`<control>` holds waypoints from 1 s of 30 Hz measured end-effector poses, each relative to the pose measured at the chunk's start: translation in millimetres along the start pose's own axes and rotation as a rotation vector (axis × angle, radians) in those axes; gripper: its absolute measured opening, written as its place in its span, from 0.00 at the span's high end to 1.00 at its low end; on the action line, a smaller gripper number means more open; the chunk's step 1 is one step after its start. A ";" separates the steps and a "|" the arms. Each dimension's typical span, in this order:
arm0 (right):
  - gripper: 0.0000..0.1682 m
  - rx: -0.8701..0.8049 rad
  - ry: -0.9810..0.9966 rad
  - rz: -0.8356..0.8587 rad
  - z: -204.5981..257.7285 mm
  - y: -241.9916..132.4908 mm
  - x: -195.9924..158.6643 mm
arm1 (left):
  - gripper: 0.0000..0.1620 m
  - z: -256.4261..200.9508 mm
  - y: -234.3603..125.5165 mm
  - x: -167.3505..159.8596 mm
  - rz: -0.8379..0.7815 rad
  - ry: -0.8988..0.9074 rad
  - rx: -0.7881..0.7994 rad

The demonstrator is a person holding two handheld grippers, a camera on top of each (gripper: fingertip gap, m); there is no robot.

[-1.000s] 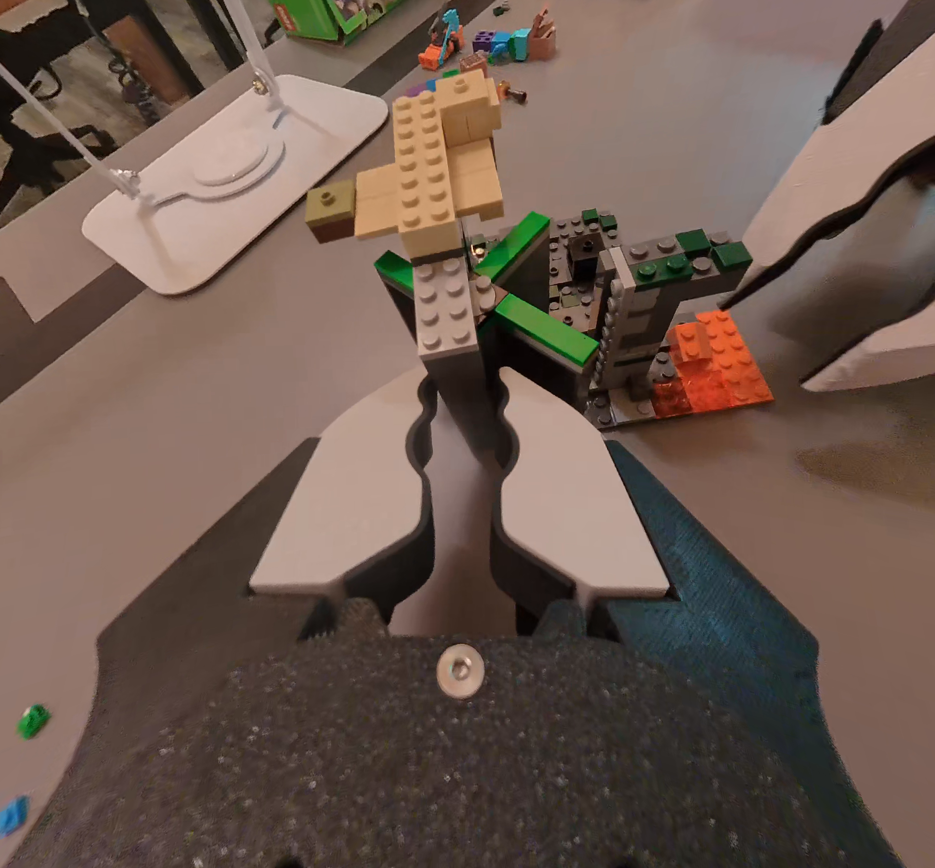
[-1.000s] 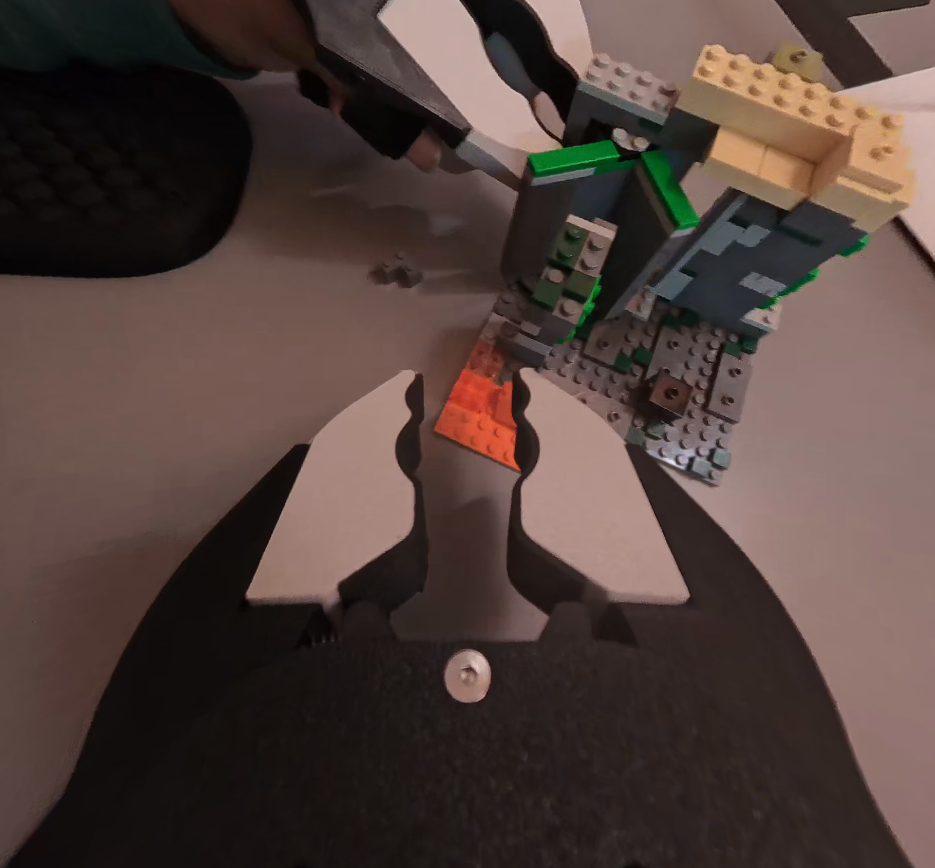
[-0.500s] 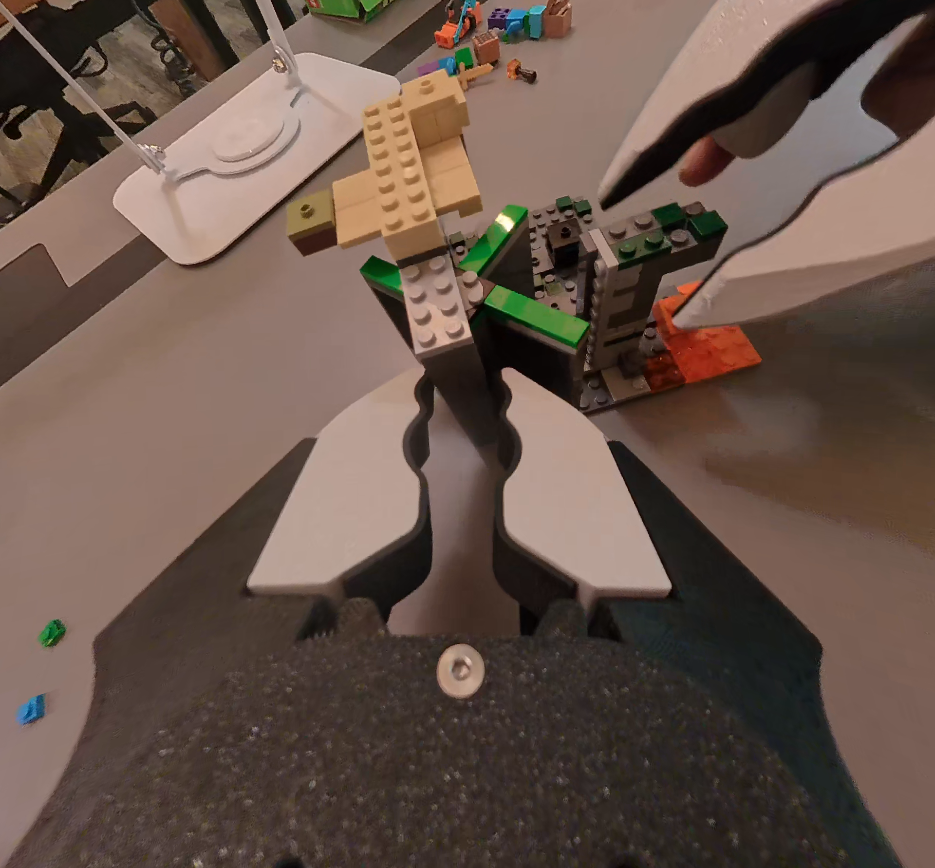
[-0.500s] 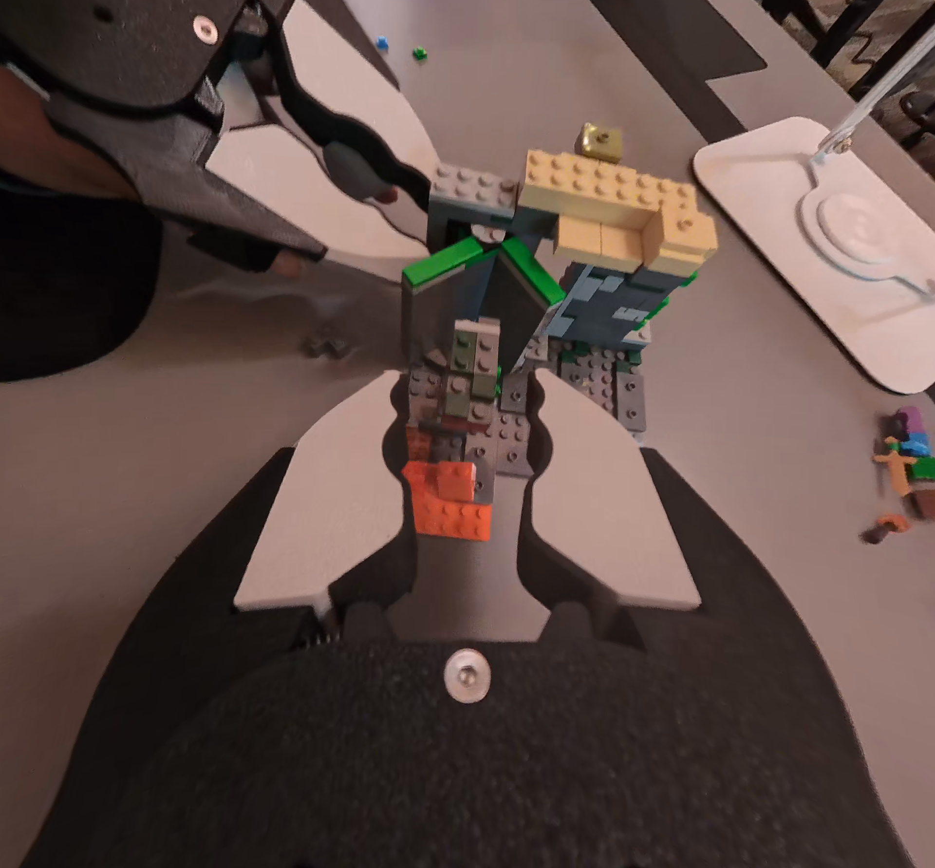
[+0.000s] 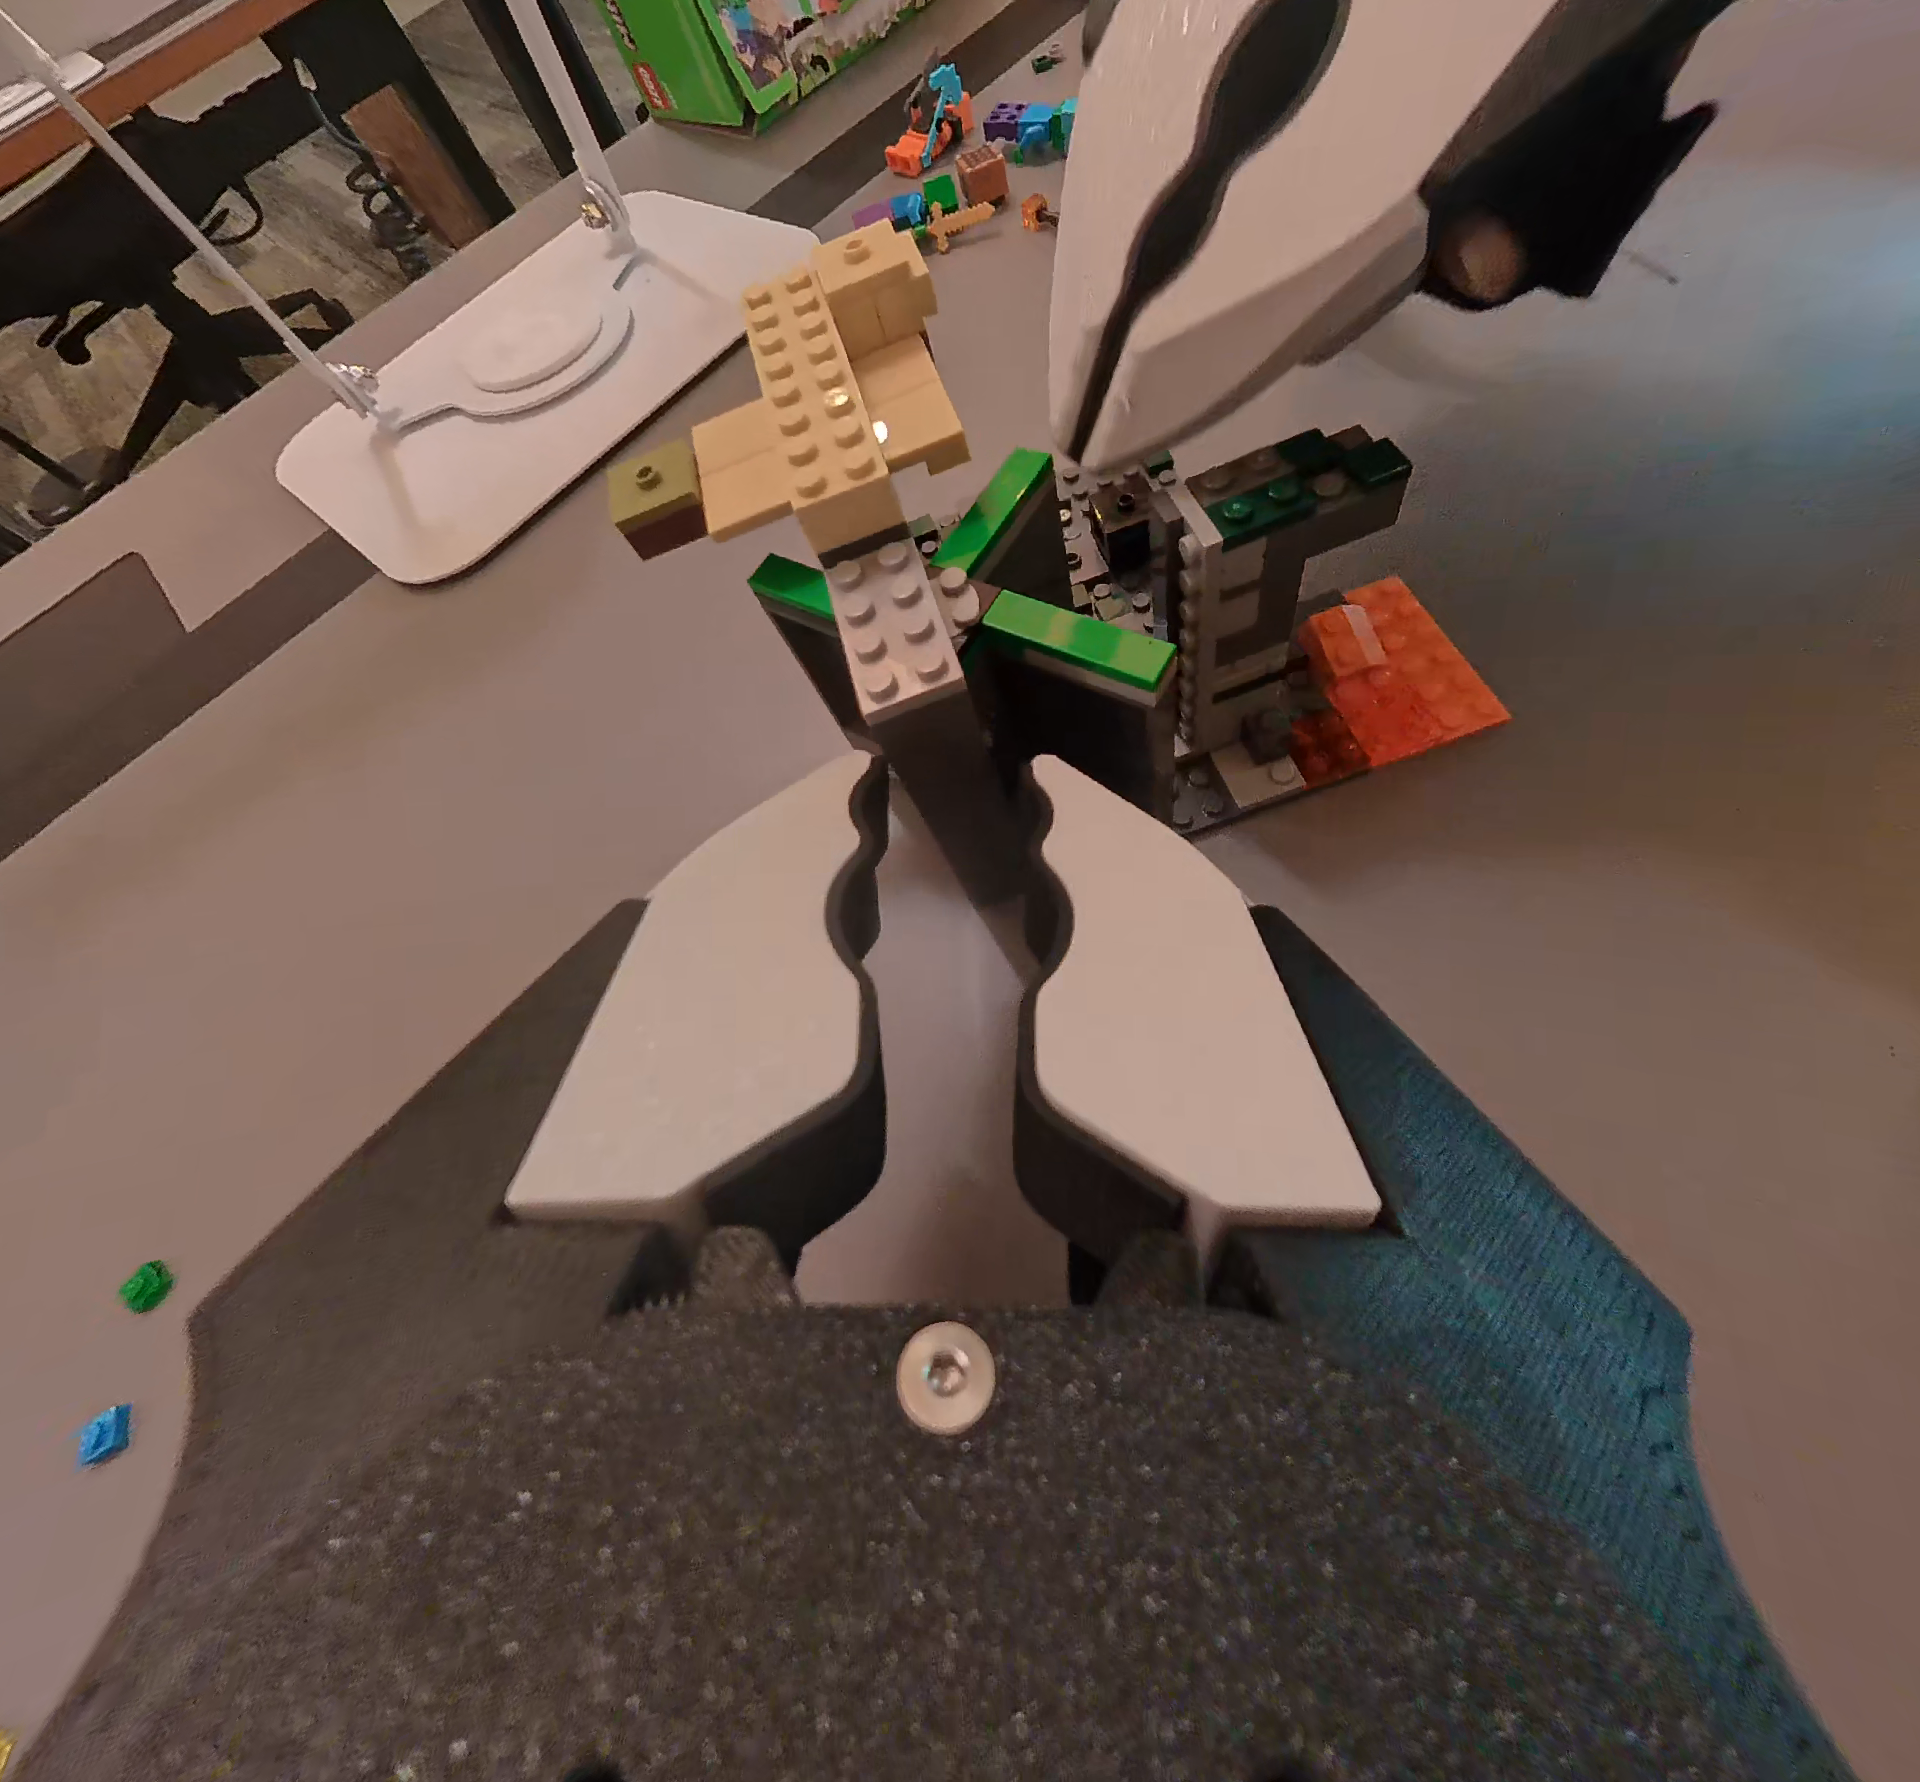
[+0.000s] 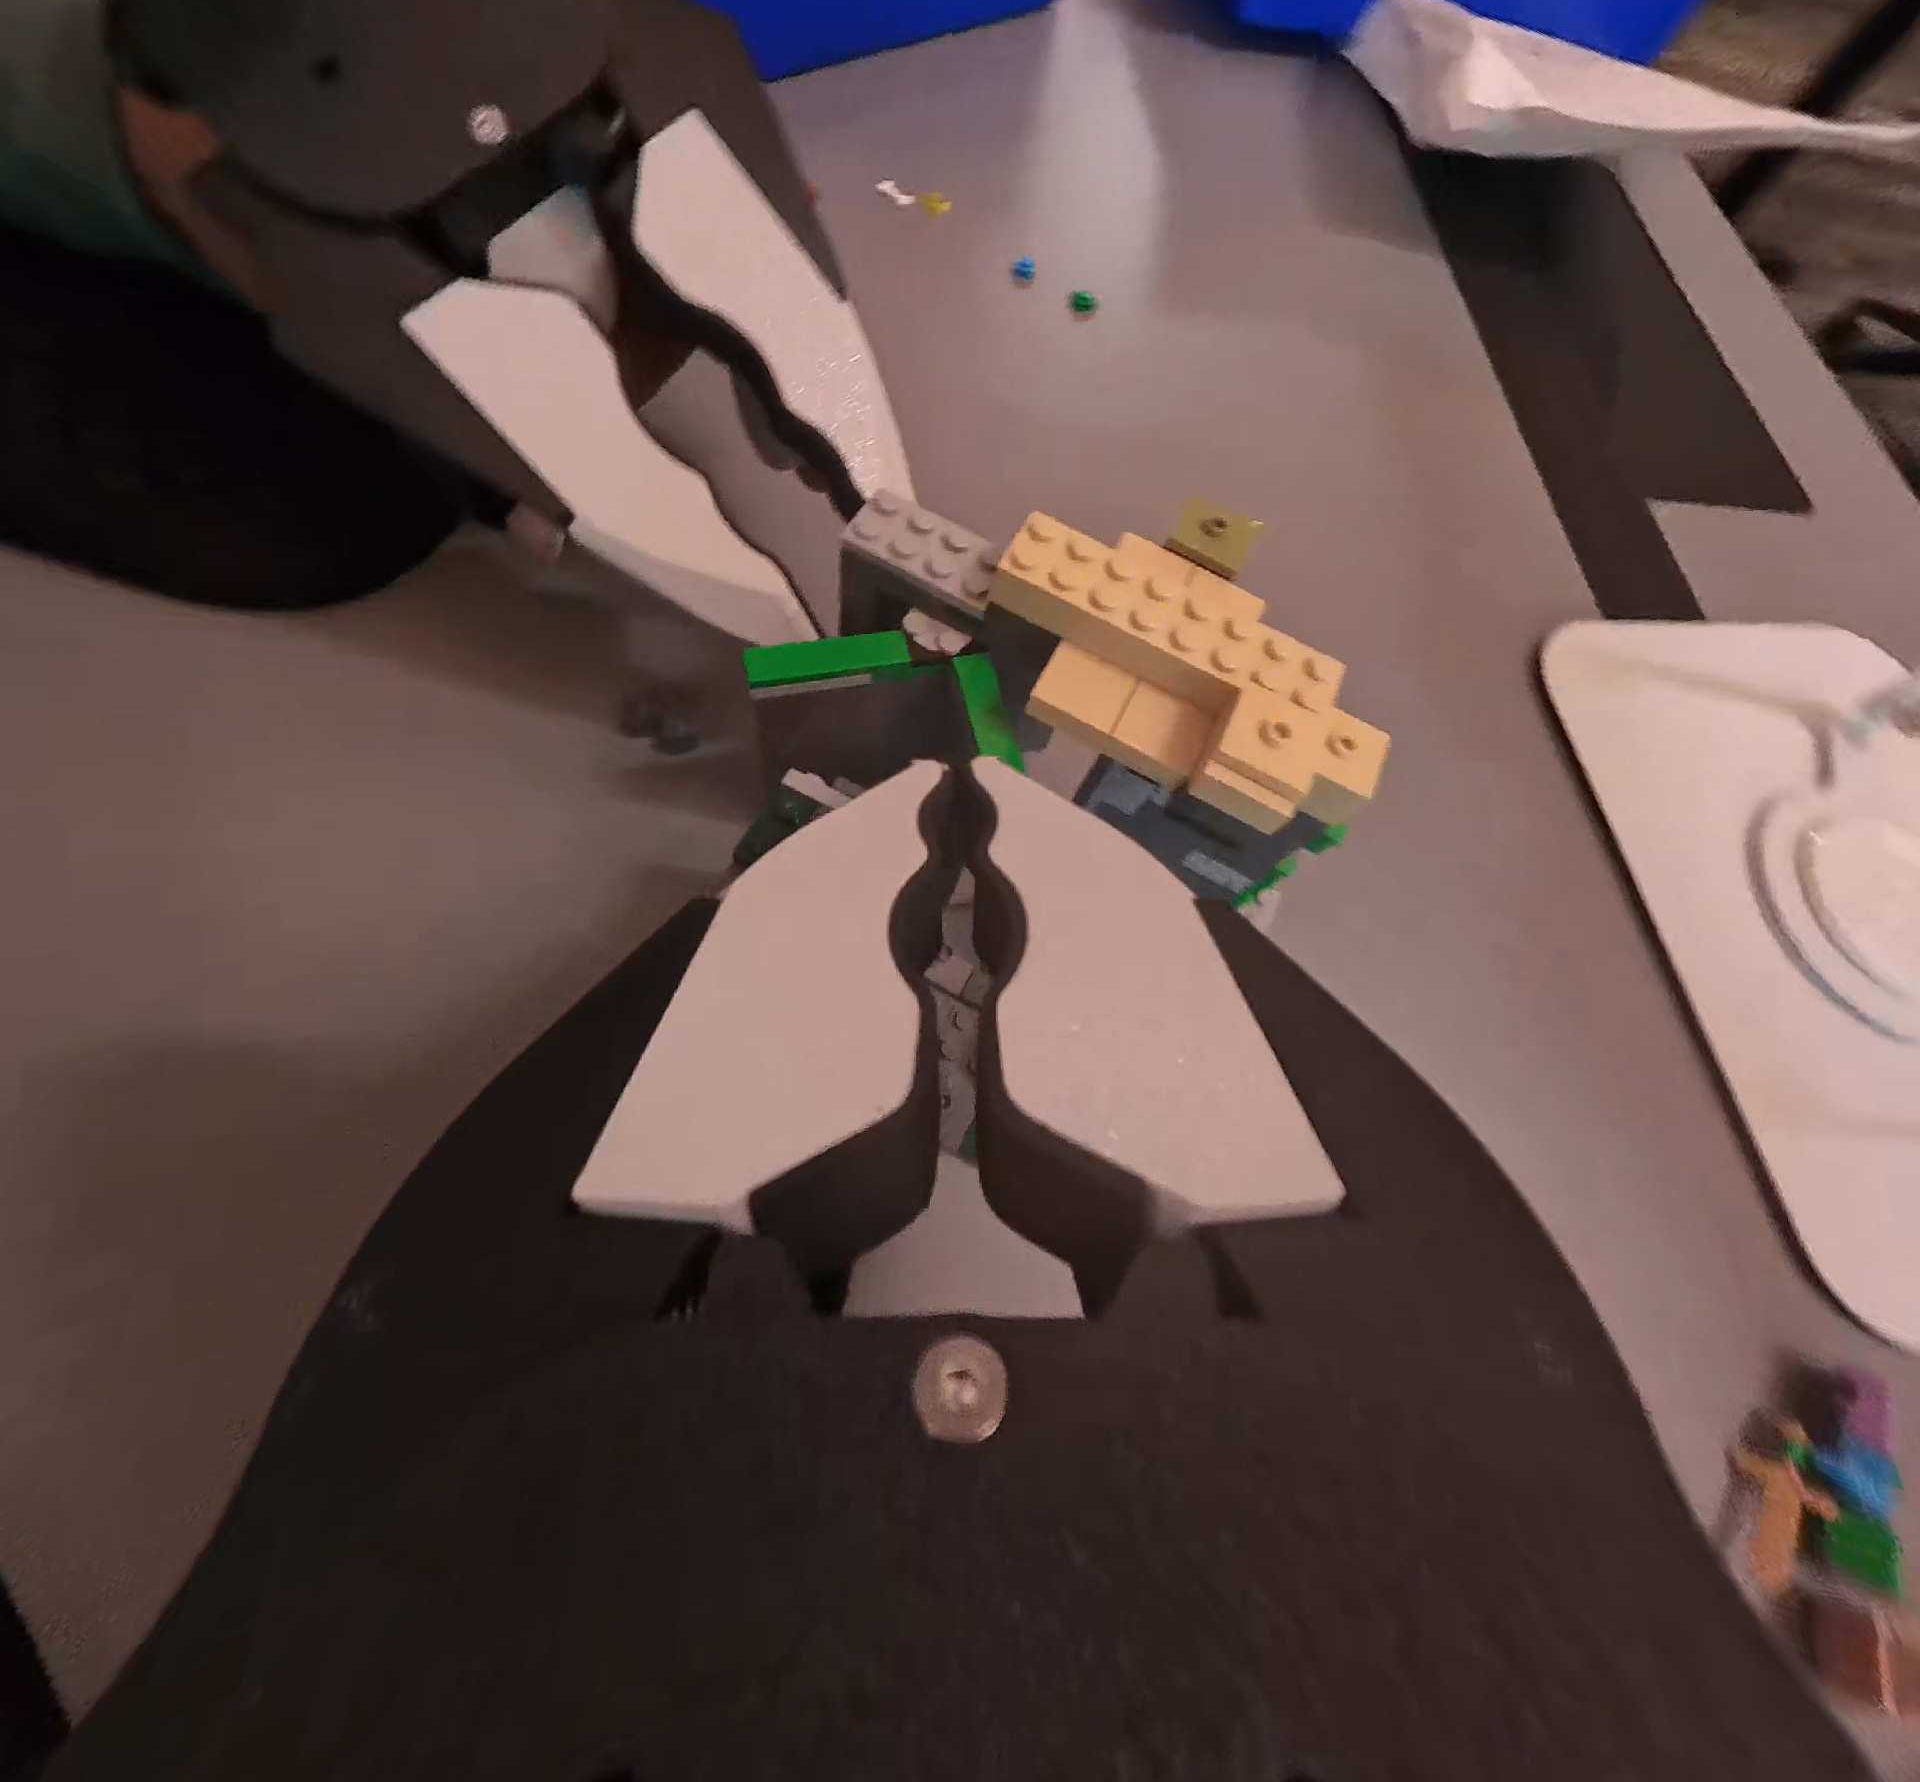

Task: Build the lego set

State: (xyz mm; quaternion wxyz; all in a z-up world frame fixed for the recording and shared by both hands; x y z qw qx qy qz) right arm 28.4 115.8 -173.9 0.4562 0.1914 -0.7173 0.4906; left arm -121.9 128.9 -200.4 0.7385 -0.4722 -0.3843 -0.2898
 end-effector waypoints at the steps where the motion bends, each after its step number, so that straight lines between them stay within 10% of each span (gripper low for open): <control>1: 1.00 0.042 -0.007 -0.013 -0.6 2.8 -2.2 | 0.86 0.4 -1.0 0.3 -0.004 -0.001 0.002; 30: 1.00 -0.006 0.043 -0.074 -28.0 42.3 -24.9 | 0.81 -5.2 -5.2 -1.9 -0.042 0.003 -0.060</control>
Point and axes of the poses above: each gripper's, where its closed fingertips meet, y out along the fingers, x out of its top, z = x × y across the jaws, the point moved 7 cm from there along -y, back along the fingers, and after that the axes turned 3 degrees about y, right-handed, at the moved point
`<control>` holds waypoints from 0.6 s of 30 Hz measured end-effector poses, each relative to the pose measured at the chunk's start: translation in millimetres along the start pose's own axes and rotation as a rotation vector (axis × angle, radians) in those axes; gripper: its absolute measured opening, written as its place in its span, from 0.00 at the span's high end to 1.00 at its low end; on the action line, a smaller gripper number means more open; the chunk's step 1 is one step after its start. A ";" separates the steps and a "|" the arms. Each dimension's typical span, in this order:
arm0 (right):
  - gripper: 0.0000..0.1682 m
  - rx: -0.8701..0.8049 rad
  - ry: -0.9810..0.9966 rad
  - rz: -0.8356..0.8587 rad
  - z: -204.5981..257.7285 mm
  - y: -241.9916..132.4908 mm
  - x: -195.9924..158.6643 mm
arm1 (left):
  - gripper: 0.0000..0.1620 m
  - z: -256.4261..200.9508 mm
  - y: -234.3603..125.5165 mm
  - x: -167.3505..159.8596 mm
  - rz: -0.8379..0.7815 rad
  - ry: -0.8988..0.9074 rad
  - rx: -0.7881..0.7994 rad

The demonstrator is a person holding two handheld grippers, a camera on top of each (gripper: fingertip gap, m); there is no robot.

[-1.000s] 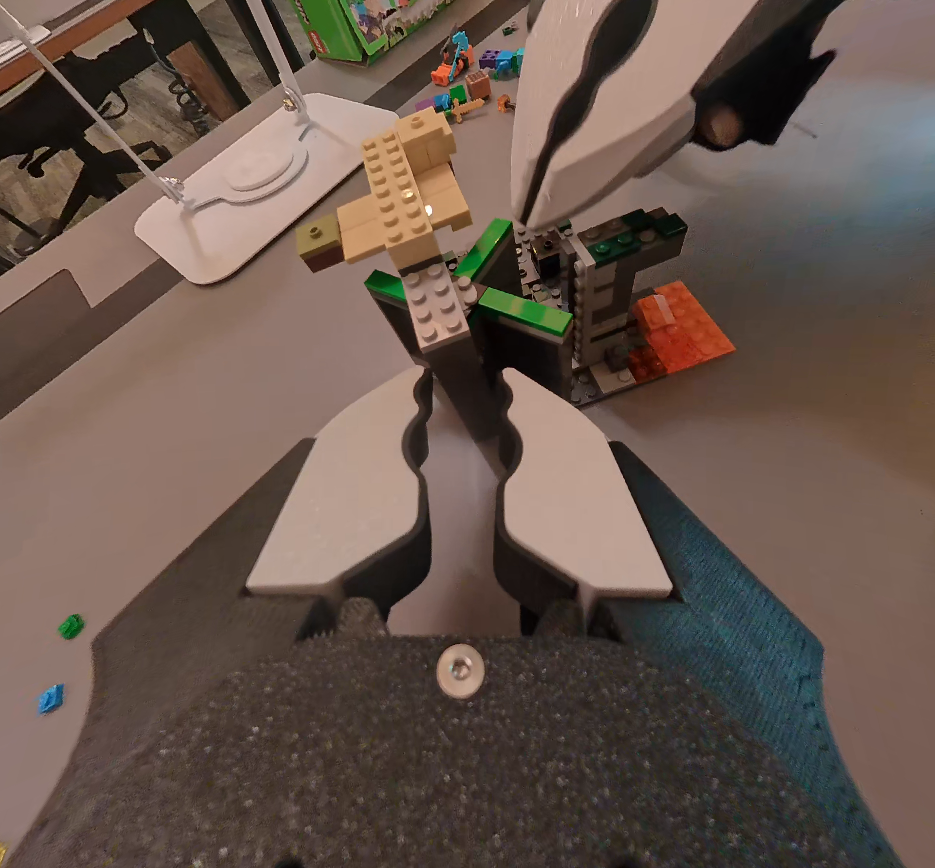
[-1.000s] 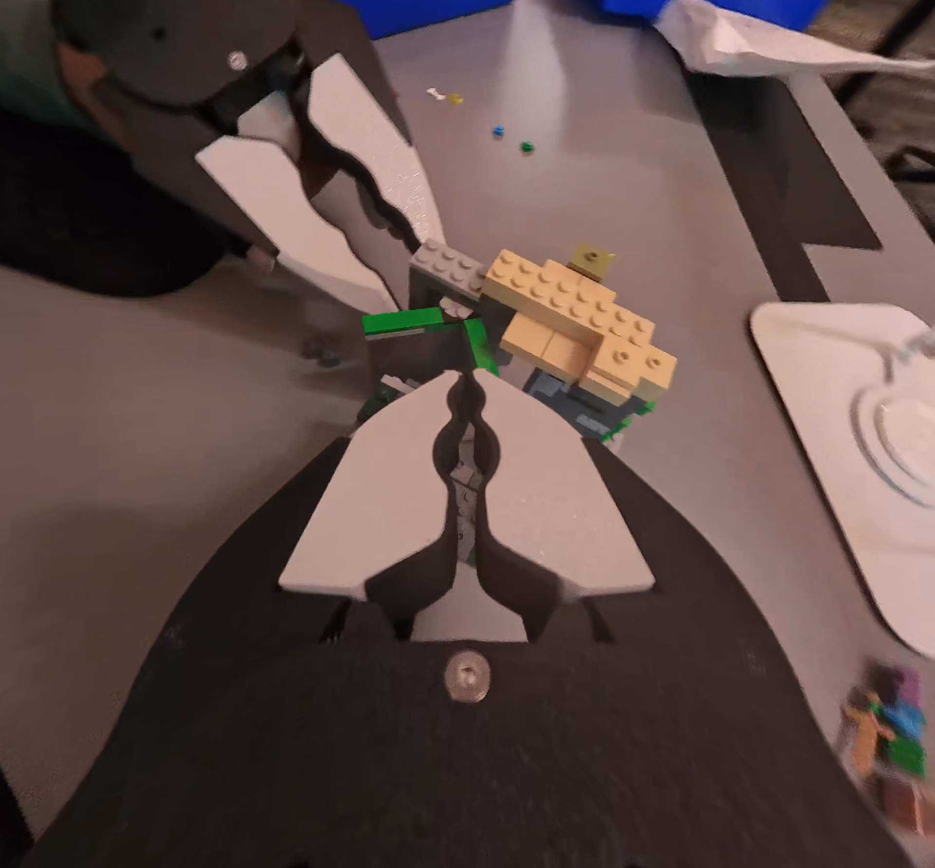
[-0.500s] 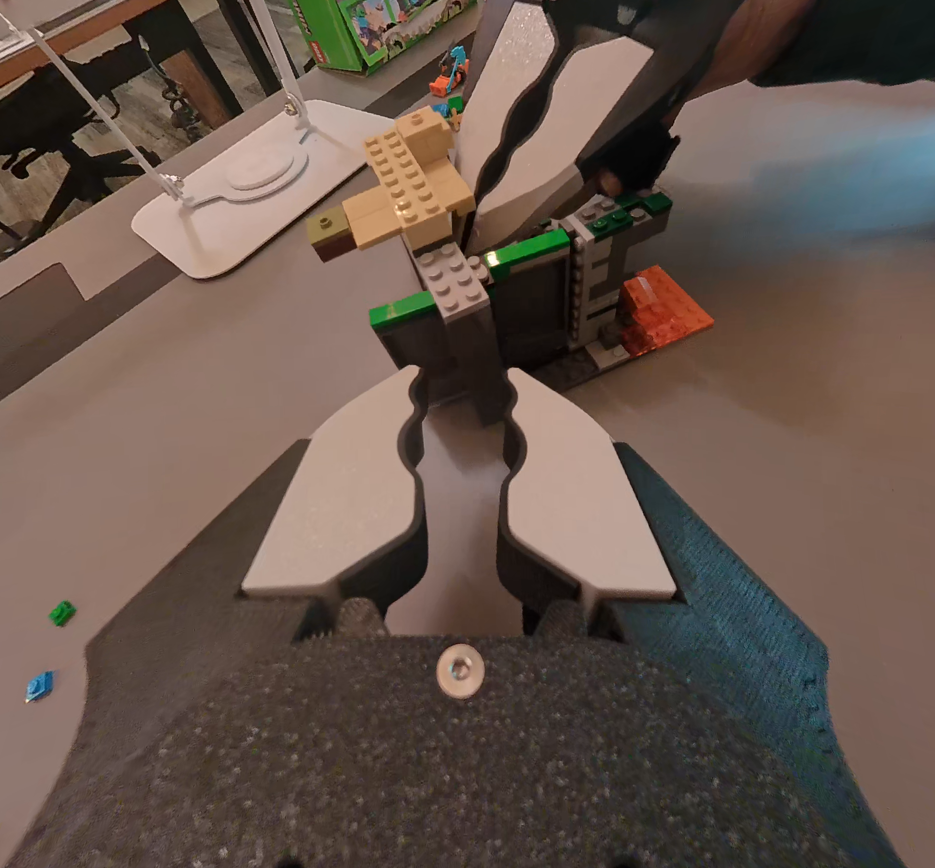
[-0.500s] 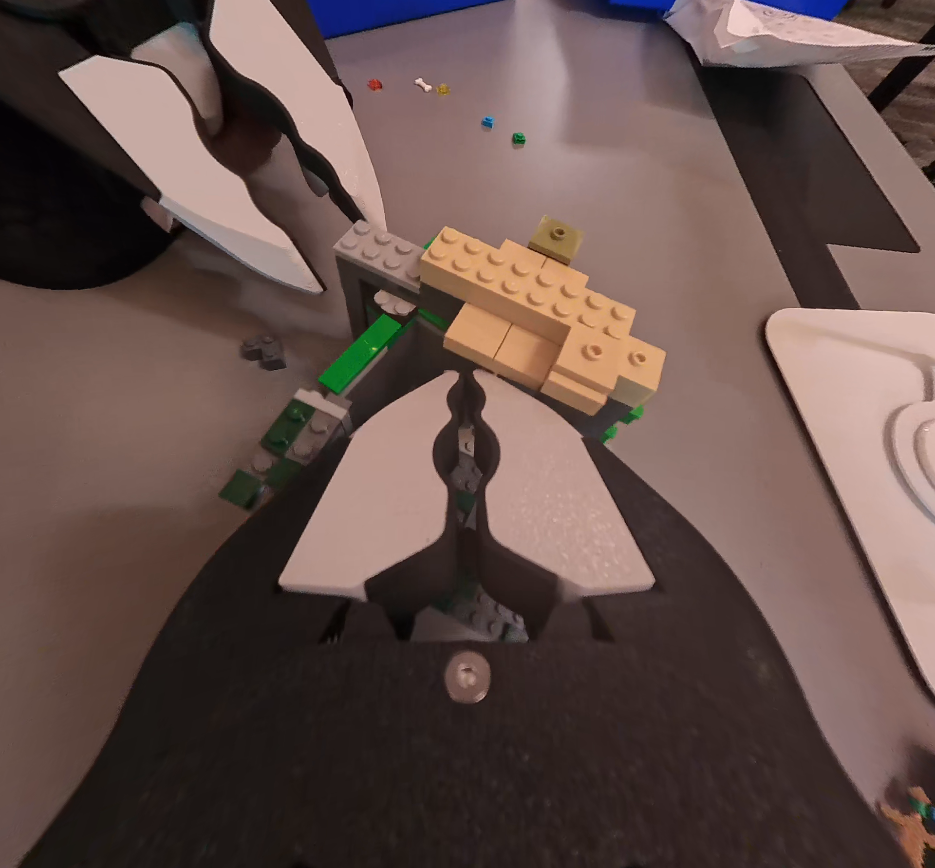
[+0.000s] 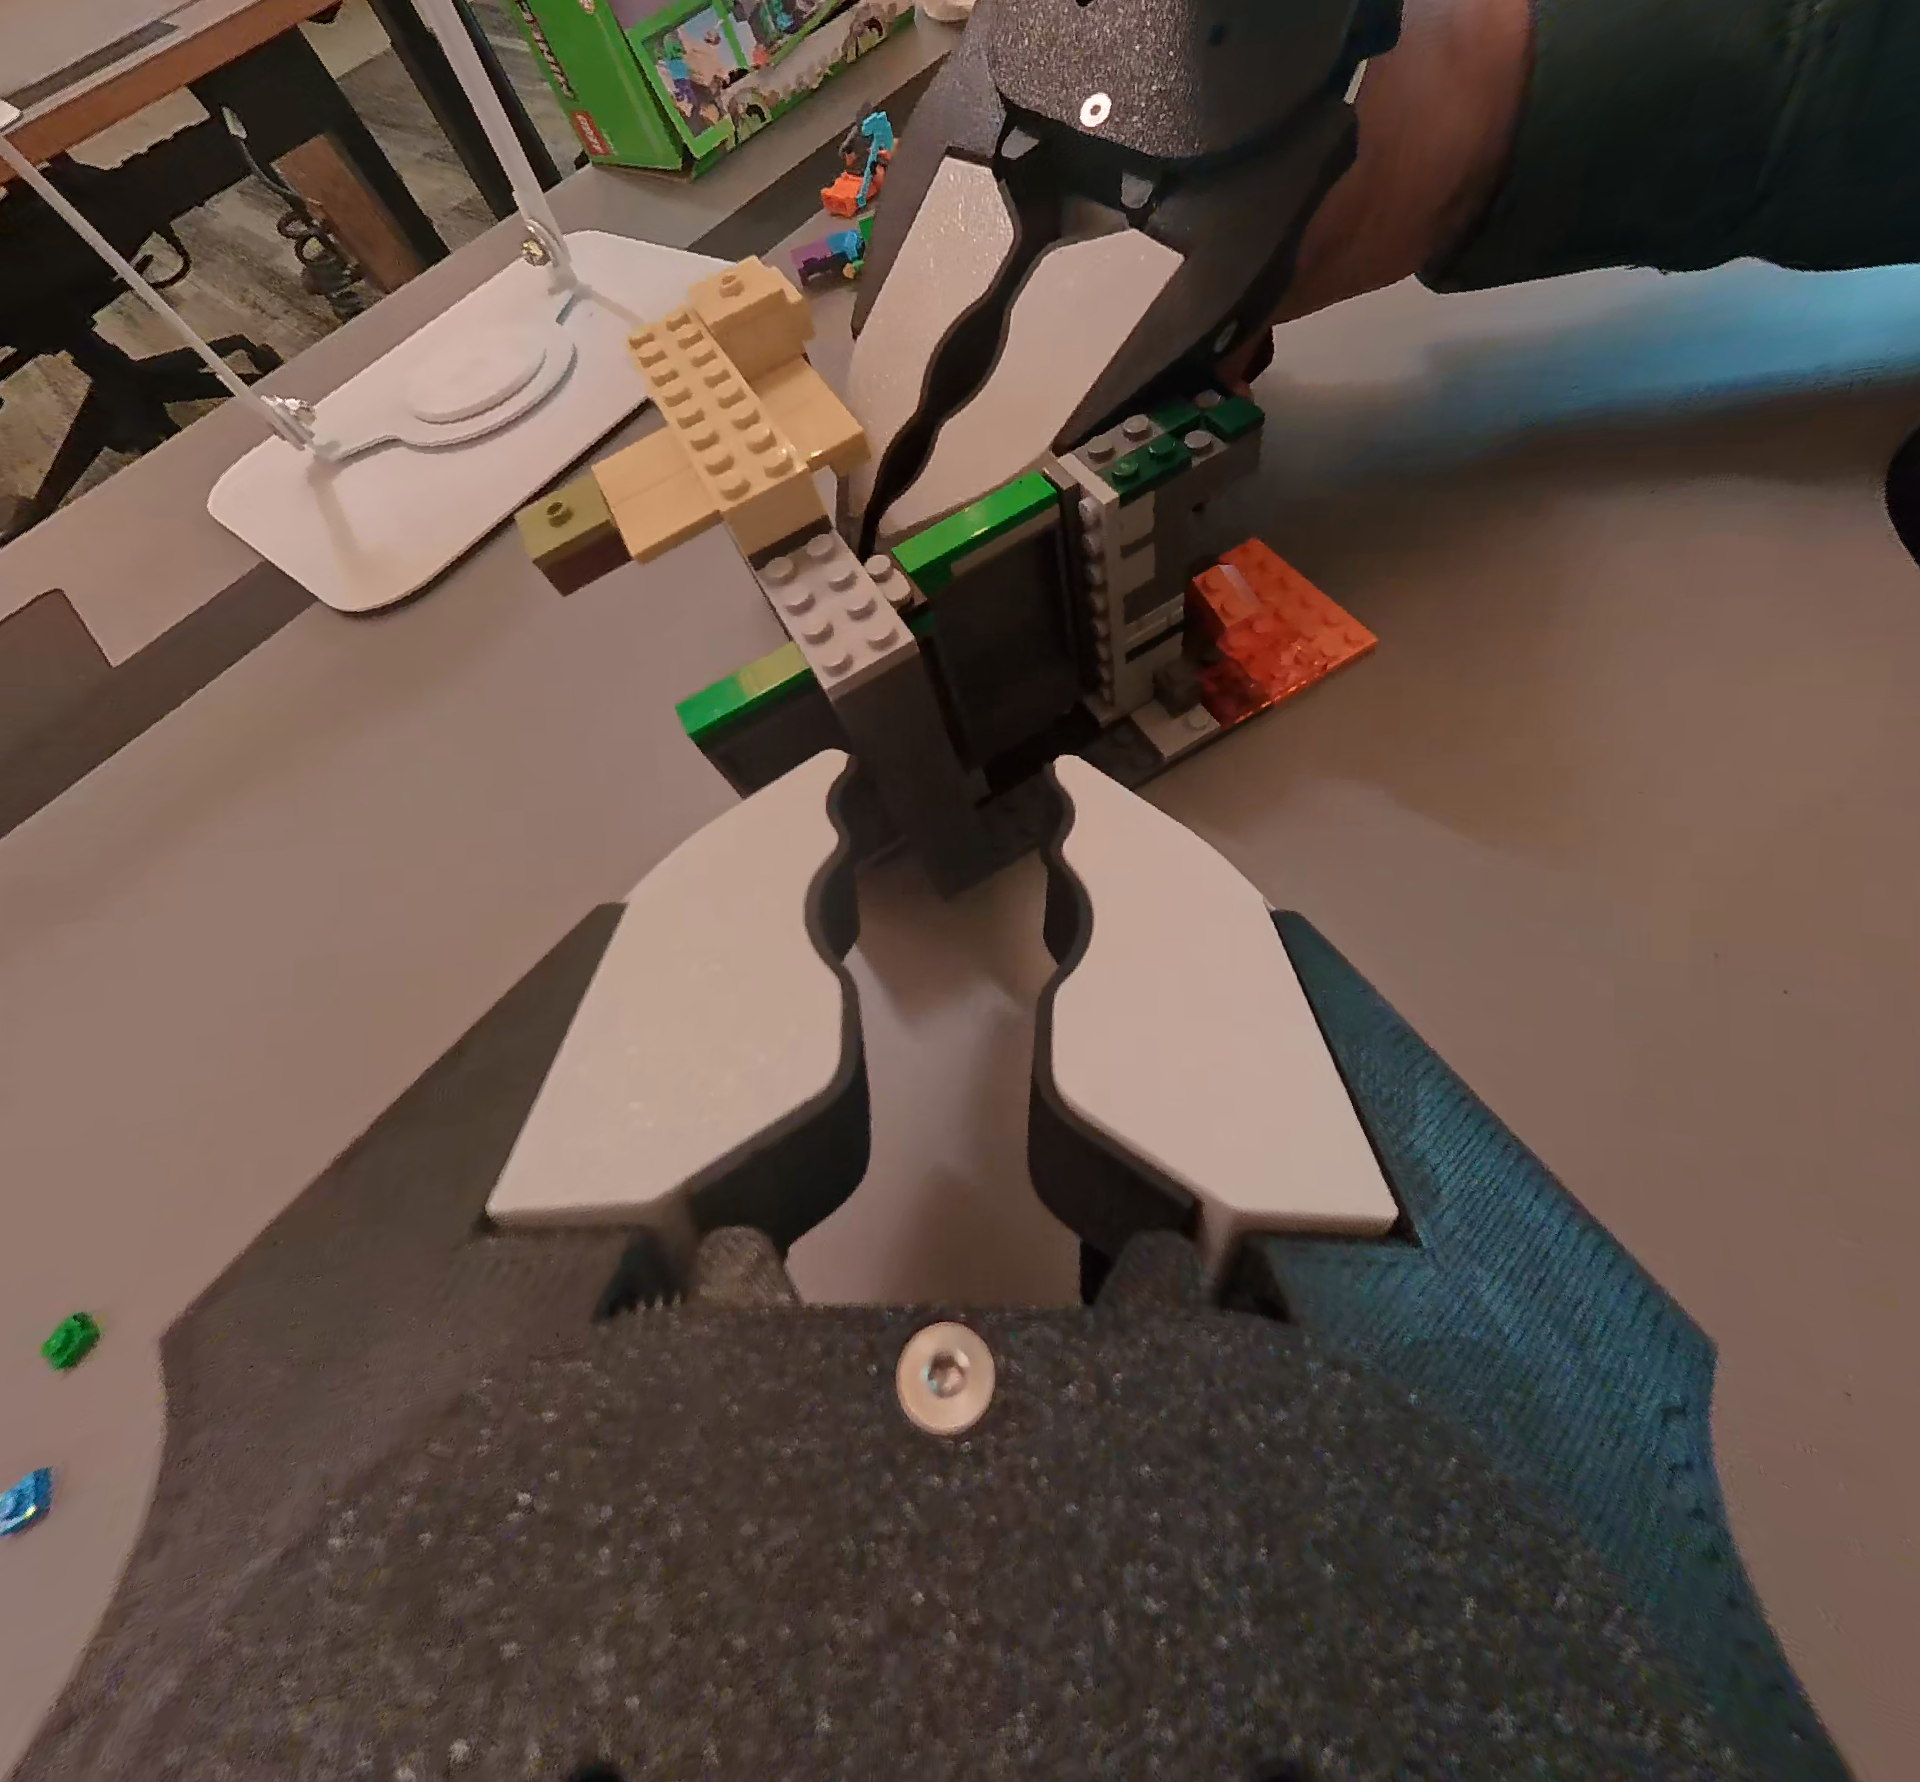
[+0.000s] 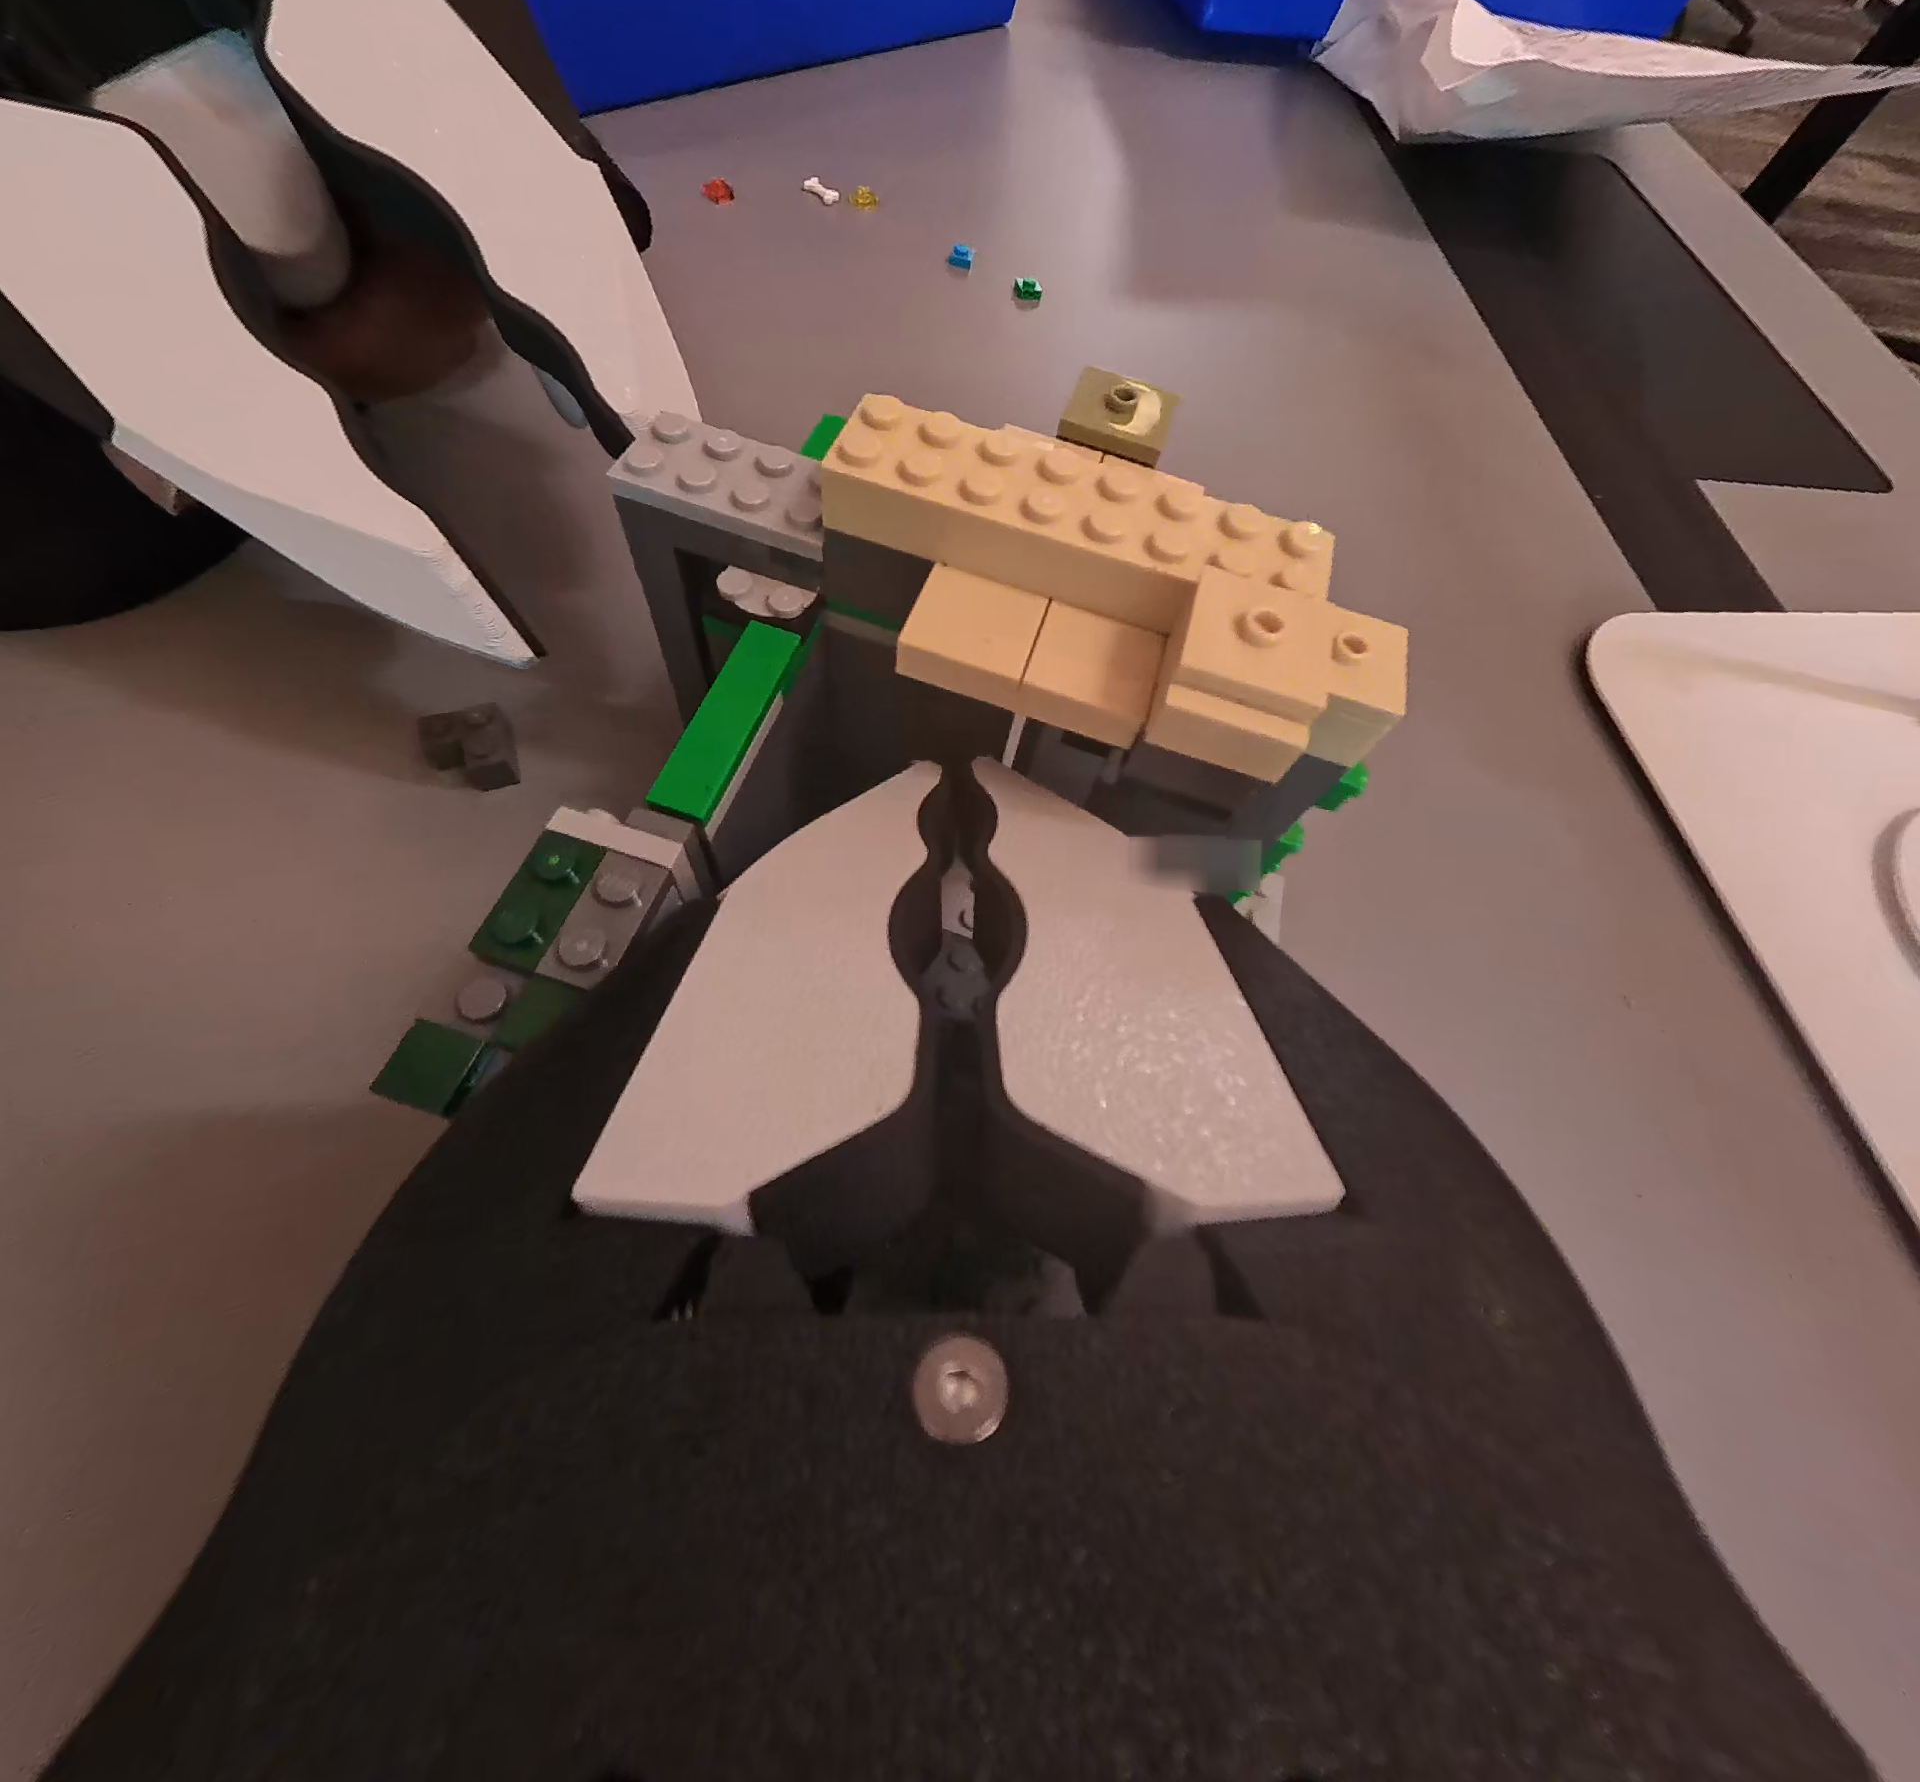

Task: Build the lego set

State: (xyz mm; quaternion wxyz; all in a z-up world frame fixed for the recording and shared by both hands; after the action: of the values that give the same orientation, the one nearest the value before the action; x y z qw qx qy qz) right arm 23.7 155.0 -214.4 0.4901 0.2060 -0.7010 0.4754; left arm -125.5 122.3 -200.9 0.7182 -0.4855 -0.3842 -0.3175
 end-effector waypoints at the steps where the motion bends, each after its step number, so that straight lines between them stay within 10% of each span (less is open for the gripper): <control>1: 1.00 -0.003 0.001 0.001 -0.9 -0.8 0.1 | 0.81 0.0 0.1 0.0 -0.001 -0.002 -0.002; 18: 0.79 -0.135 0.207 -0.023 56.3 -81.2 -12.4 | 0.81 0.3 0.6 -1.0 -0.009 0.004 -0.002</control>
State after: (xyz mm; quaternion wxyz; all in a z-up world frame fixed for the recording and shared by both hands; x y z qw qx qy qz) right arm 62.7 66.3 -191.4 0.5780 0.1305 -0.6747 0.4400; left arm -125.6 122.8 -202.0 0.7171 -0.4838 -0.3845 -0.3222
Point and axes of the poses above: each gripper's, where its closed fingertips meet, y out along the fingers, x out of its top, z = x × y across the jaws, the point moved 7 cm from there along -y, back along the fingers, and after that the axes turned 3 degrees about y, right-handed, at the moved point
